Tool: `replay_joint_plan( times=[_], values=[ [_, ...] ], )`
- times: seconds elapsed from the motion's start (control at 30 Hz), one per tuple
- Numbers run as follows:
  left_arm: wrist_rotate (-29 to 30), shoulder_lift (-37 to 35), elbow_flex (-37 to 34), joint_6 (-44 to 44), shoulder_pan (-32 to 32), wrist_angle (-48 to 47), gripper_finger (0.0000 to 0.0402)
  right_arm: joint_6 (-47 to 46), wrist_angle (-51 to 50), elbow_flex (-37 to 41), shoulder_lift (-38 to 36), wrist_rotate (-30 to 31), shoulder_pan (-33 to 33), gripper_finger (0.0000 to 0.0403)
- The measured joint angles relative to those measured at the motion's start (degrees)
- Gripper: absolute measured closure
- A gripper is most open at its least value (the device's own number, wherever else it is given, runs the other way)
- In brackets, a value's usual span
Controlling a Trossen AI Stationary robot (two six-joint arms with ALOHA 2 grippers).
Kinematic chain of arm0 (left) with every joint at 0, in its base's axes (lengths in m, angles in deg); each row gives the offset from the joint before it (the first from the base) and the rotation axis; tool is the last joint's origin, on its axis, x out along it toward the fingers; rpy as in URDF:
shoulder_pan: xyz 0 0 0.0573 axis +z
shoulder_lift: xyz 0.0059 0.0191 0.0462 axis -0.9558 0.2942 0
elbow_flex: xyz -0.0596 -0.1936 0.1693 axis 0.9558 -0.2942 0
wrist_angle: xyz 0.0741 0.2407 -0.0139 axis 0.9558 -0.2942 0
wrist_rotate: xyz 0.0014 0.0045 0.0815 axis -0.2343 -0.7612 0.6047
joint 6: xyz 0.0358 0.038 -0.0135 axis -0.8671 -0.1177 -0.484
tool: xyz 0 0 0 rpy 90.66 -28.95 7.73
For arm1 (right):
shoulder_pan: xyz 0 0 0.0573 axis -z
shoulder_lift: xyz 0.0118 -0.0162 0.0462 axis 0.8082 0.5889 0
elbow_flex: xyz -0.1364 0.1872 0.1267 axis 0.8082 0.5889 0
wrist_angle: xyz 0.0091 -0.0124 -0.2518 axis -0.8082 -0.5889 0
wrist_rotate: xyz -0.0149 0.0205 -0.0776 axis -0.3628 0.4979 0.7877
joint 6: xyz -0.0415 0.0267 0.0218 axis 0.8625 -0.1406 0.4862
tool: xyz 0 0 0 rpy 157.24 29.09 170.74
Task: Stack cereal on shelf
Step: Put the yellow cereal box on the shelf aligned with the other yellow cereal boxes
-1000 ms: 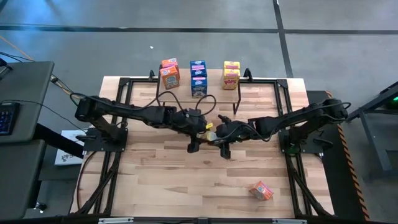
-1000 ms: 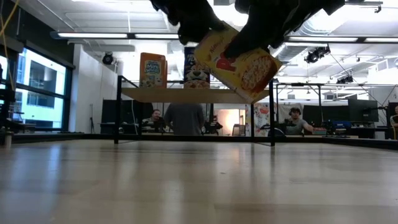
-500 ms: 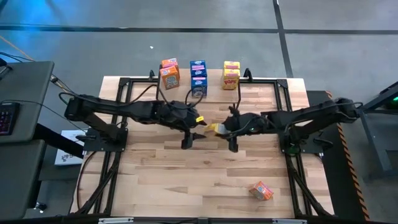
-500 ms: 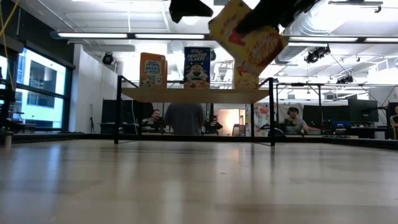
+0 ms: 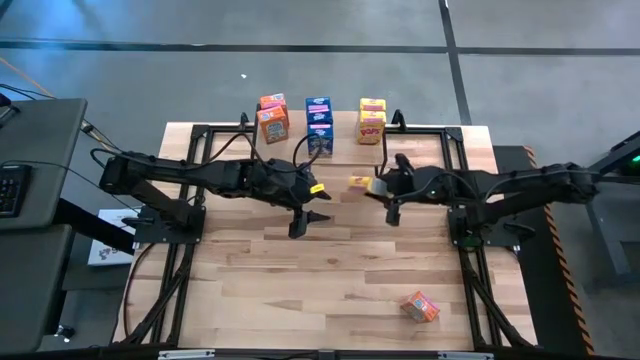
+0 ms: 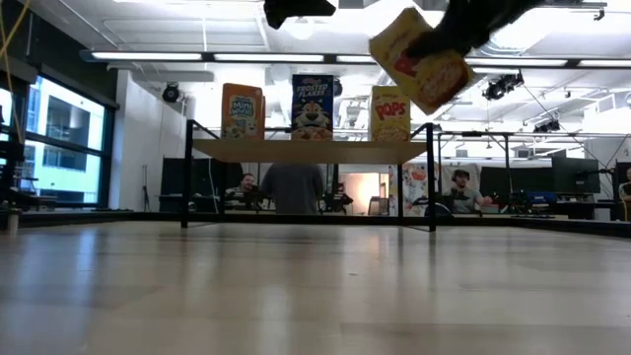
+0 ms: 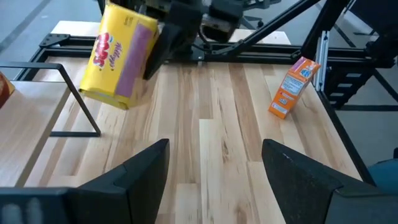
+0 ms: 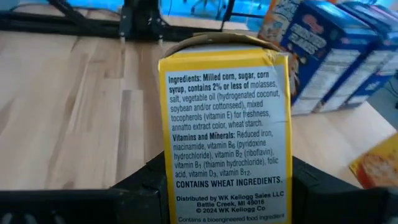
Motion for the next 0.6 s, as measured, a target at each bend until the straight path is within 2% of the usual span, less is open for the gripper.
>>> replay_joint_plan(
  times=[0.2, 0.33, 0.47, 0.6],
  values=[
    [0.0, 0.0, 0.0, 0.0, 0.1, 0.0, 0.0154, -0.3, 17.8, 13.7, -8.3, -5.2, 4.7, 0.0237],
    [0.0, 0.0, 0.0, -0.1, 0.8, 0.0, 0.0154, 1.3, 30.4, 20.1, -10.9, -9.0, 8.5, 0.0237],
    [0.0, 0.0, 0.0, -0.1, 1.9, 0.0, 0.0154, 3.2, 39.6, 23.4, -11.0, -14.1, 12.6, 0.0237],
    [0.0, 0.0, 0.0, -0.1, 3.3, -0.1, 0.0154, 4.1, 44.3, 23.6, -9.3, -18.0, 16.4, 0.0237]
  ],
)
